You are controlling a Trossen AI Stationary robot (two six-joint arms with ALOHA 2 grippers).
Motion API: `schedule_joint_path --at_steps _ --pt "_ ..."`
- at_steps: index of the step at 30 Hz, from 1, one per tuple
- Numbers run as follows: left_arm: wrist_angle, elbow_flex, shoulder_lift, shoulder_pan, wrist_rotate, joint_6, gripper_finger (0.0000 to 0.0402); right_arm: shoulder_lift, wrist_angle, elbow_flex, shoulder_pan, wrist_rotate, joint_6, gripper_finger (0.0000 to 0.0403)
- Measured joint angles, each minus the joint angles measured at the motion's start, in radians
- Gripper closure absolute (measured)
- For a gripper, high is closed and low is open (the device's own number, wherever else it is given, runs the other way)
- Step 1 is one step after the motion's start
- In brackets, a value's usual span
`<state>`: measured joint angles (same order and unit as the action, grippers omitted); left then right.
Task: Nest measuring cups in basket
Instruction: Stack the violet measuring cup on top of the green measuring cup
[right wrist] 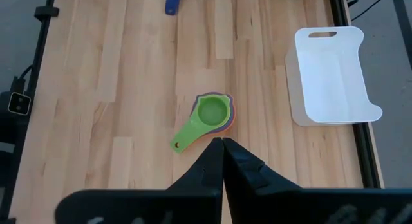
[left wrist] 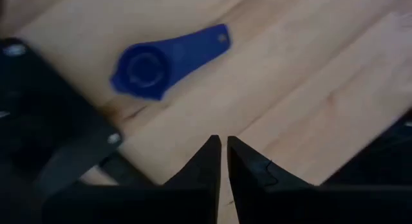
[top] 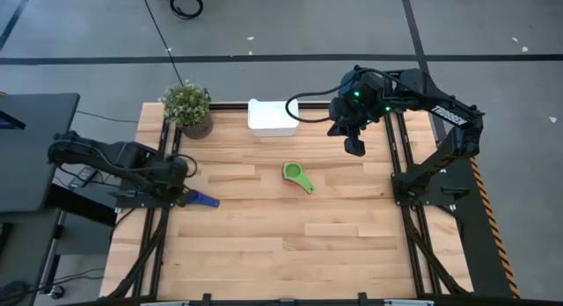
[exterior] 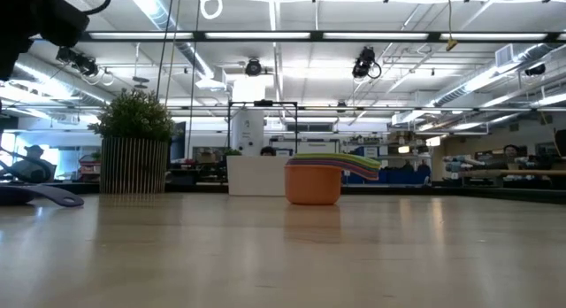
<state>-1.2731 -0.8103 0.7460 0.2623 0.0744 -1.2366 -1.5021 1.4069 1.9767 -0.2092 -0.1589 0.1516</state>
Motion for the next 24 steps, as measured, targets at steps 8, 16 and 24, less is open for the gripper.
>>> schedule_joint_path --at_steps 8,16,24 --pt "0.051 0.022 0.001 0.000 -0.014 -0.038 0.0319 0.000 -0.023 0.000 0.000 0.000 0.000 0.0392" --pt "0.048 0.022 0.053 0.000 -0.086 -0.012 0.0295 0.000 -0.022 0.000 0.000 0.000 0.000 0.0392" --pt "0.048 0.022 0.203 0.000 -0.133 -0.035 0.0294 0.000 -0.022 0.000 0.000 0.000 0.000 0.0392"
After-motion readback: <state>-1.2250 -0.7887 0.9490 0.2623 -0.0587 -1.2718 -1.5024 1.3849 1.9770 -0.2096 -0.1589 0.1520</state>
